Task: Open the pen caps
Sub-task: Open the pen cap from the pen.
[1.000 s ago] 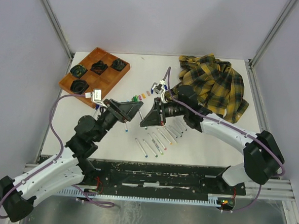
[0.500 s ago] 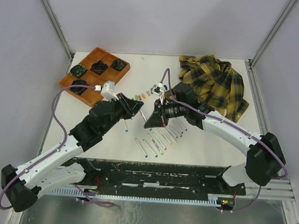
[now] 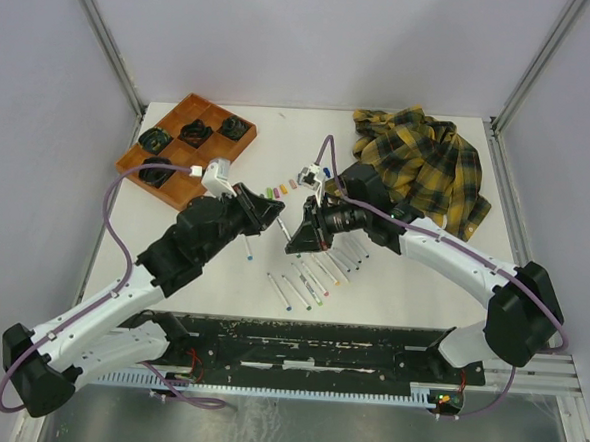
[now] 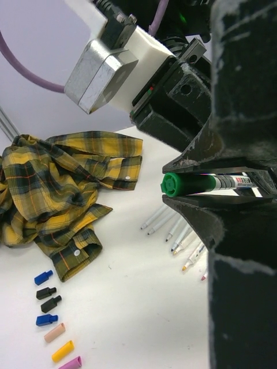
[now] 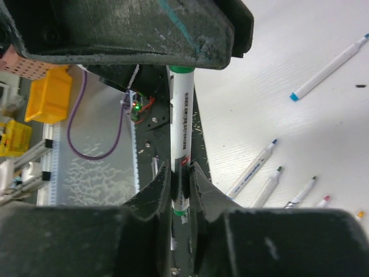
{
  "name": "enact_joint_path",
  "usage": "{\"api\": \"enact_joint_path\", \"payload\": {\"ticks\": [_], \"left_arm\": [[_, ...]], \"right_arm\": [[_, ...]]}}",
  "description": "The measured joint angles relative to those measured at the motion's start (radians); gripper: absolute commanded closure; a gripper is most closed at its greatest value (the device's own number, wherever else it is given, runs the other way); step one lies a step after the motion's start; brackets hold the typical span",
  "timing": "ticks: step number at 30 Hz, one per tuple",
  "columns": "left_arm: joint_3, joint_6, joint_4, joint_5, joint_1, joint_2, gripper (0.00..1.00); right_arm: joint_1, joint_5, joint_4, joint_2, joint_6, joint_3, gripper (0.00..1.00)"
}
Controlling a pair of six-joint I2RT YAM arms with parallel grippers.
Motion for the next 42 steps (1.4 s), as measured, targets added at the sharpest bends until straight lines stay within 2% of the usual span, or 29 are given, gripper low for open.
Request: {"api": "enact_joint_path", "payload": {"ticks": [4,9,14,16,18,19,28,32,38,42], "left_arm": [[-0.004,0.016,0.029,0.036,0.001,0.004,0.97],[-0.039,0.024,0.108,0.100,0.001,0.004,0.97],[-0.078,0.025,0.190,0.137,0.001,0.000,0.97],[-0.090,0.024,0.219,0.147,0.001,-0.002,0.97],[-0.098,0.025,0.246,0.156,0.001,-0.007,0.97],[-0.103,0.025,0.260,0.156,0.001,-0.012,0.97],[-0.122,0.067,0.270,0.112,0.010,-0.065,0.97],[-0.093,0.077,0.224,0.117,0.070,-0.058,0.97],[0.069,0.074,0.288,0.113,0.332,0.000,0.97],[0.105,0.074,0.327,0.140,0.382,0.039,0.97]], "right_arm": [[0.000,-0.032,0.033,0.000,0.053,0.000,0.61],[-0.006,-0.075,0.138,0.000,0.159,-0.011,0.60],[-0.020,-0.107,0.211,0.000,0.237,-0.034,0.73],[-0.023,-0.114,0.231,0.000,0.261,-0.041,0.83],[-0.024,-0.118,0.248,0.001,0.281,-0.044,0.98],[-0.025,-0.121,0.255,0.001,0.286,-0.045,1.00],[-0.024,-0.151,0.333,0.029,0.317,-0.042,1.00],[-0.020,-0.153,0.365,0.070,0.326,-0.030,1.00],[-0.011,-0.178,0.319,0.087,0.332,-0.034,1.00],[-0.008,-0.181,0.294,0.087,0.315,-0.033,1.00]]}}
